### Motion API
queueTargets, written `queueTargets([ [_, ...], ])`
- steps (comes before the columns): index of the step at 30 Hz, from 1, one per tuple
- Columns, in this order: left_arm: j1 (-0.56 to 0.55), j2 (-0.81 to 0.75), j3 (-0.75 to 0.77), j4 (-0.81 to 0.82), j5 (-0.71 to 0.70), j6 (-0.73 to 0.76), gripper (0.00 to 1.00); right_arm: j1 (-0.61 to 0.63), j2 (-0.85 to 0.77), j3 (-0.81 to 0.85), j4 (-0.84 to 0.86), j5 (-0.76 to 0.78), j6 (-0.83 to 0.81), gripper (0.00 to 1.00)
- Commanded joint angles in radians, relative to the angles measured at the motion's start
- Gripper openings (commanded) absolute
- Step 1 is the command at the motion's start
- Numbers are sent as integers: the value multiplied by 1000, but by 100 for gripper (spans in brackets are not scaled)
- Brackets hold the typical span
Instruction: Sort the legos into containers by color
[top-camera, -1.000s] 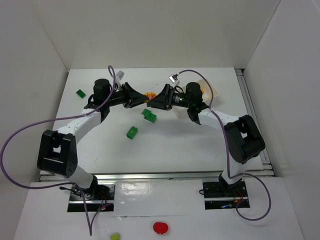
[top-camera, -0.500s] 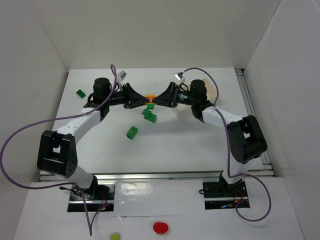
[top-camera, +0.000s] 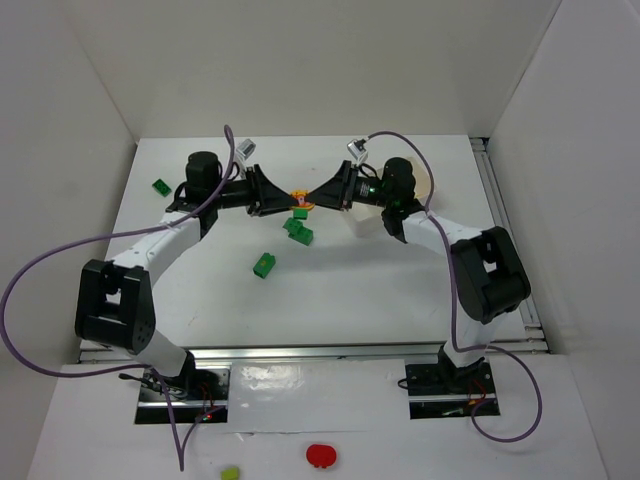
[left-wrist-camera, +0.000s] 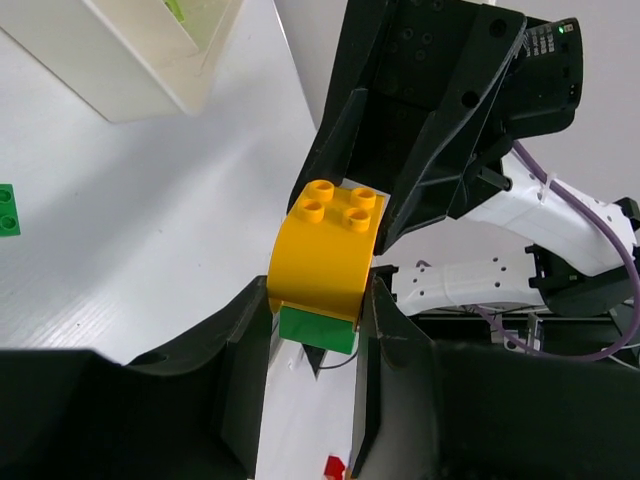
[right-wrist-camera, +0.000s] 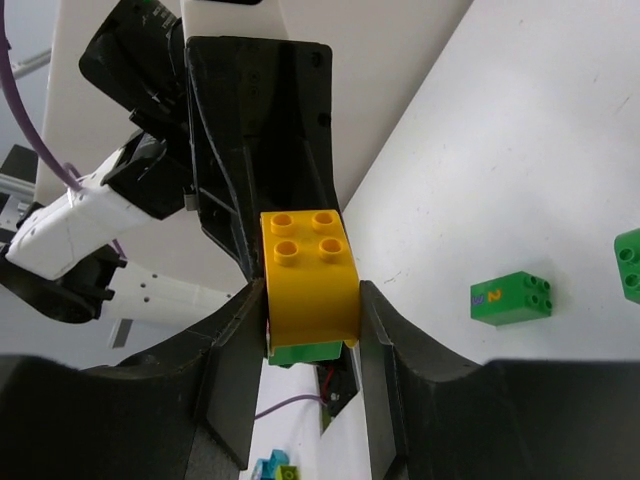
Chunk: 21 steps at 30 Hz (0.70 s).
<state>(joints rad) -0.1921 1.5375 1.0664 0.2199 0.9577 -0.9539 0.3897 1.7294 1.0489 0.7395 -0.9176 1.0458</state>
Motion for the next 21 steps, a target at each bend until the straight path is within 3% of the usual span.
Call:
queueTargets([
  [1, 3, 23, 76, -69, 13, 79, 17, 0, -30, 43, 34, 14, -6, 18],
  [3, 3, 33, 76, -102, 22, 90, 47, -9, -50, 19, 11, 58, -17, 16],
  [4, 3, 33, 76, -102, 36, 99, 70, -9, -69, 19, -6, 75, -41, 15],
  [6, 3, 33, 64, -102, 36, 109, 81, -9, -89, 10, -61, 106, -67, 14],
  [11, 3, 33, 3, -38, 96, 98, 85, -18, -100, 19, -132, 140, -103, 14],
  [14, 3, 33, -11, -10, 108, 75, 80, -18, -80, 19, -84, 126, -70, 14],
  [21, -6, 64, -11, 84, 141, 11, 80, -18, -62, 28, -61, 92, -70, 14],
])
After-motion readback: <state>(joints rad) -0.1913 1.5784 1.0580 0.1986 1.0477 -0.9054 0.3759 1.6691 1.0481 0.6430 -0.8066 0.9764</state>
